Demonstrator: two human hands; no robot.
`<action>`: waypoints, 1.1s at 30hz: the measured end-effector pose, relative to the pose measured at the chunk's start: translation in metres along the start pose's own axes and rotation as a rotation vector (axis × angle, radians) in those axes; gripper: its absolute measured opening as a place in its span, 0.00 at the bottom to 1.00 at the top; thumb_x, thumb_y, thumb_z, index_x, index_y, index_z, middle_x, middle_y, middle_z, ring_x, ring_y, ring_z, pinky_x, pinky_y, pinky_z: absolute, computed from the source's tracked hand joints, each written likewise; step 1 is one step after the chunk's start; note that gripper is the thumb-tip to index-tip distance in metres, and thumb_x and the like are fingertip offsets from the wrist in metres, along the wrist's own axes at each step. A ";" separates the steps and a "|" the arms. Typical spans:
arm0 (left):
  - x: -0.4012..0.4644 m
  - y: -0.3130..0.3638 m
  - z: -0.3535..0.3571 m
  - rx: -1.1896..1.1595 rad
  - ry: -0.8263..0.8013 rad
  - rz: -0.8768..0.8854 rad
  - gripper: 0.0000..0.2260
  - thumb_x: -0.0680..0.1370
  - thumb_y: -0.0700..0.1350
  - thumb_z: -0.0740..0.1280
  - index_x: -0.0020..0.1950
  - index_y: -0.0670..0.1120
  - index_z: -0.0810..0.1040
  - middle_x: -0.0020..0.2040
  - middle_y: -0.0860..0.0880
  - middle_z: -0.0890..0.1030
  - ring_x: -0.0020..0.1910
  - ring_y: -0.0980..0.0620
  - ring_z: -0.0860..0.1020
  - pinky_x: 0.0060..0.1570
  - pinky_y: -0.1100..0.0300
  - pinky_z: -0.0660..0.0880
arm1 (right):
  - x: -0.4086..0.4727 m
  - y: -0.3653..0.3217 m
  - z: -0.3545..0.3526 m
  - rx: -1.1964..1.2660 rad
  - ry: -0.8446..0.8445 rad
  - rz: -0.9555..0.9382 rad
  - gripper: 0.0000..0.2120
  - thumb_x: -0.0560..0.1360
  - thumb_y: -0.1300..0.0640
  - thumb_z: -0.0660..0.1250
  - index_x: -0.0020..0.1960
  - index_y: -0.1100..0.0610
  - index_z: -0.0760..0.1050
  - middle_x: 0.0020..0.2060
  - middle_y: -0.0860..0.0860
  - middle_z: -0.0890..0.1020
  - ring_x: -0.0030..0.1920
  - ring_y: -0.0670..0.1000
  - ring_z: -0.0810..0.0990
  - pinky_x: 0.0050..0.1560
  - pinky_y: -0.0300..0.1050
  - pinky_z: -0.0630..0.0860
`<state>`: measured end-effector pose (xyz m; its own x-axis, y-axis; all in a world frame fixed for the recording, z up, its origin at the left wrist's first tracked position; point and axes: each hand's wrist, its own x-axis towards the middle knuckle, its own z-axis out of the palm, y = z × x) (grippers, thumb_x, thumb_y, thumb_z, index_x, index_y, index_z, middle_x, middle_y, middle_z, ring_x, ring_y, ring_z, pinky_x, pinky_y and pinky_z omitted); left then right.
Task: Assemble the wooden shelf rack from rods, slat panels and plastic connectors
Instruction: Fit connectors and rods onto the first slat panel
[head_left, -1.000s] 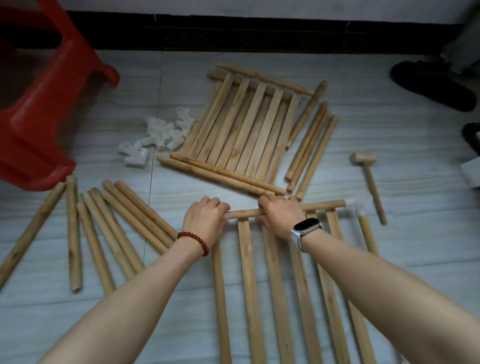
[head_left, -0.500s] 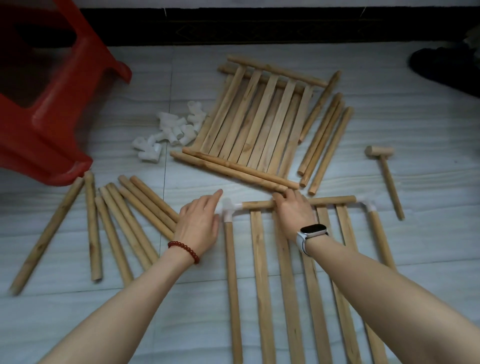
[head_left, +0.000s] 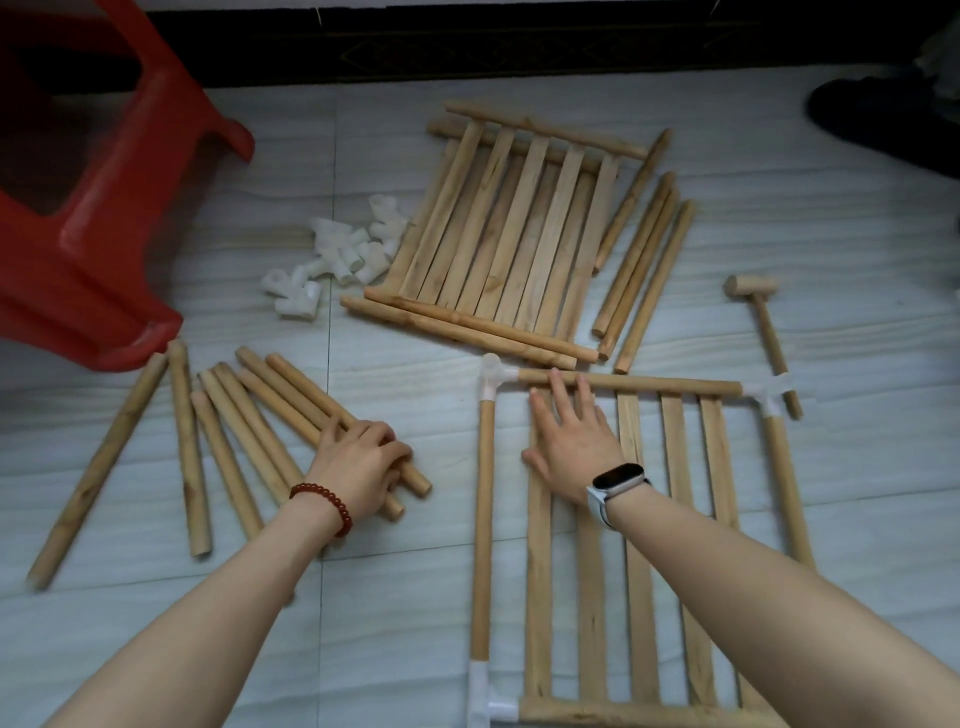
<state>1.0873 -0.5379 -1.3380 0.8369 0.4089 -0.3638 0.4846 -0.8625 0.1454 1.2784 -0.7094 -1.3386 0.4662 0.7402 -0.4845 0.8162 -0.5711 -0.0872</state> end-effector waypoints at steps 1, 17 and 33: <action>0.003 0.001 -0.002 0.021 -0.030 0.002 0.13 0.79 0.47 0.60 0.63 0.52 0.74 0.60 0.51 0.72 0.66 0.50 0.66 0.69 0.45 0.47 | 0.000 0.002 0.000 0.012 -0.005 -0.002 0.36 0.78 0.42 0.55 0.77 0.53 0.42 0.76 0.54 0.36 0.74 0.63 0.35 0.73 0.60 0.50; 0.037 0.061 -0.112 -0.827 0.683 0.051 0.05 0.77 0.38 0.65 0.52 0.41 0.74 0.45 0.50 0.78 0.44 0.51 0.78 0.46 0.65 0.74 | -0.023 -0.012 -0.059 0.582 0.024 -0.248 0.26 0.79 0.54 0.61 0.74 0.53 0.58 0.71 0.48 0.66 0.69 0.49 0.66 0.65 0.42 0.64; 0.043 0.055 -0.044 -0.467 0.065 -0.164 0.26 0.78 0.49 0.62 0.74 0.44 0.58 0.73 0.46 0.62 0.72 0.47 0.60 0.68 0.53 0.62 | 0.020 -0.007 -0.095 1.288 0.297 0.047 0.04 0.76 0.61 0.65 0.44 0.53 0.72 0.42 0.50 0.79 0.47 0.53 0.81 0.52 0.53 0.80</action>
<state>1.1612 -0.5544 -1.3054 0.7473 0.5584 -0.3602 0.6607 -0.5662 0.4929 1.3147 -0.6574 -1.2648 0.6760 0.6657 -0.3159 -0.0313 -0.4024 -0.9149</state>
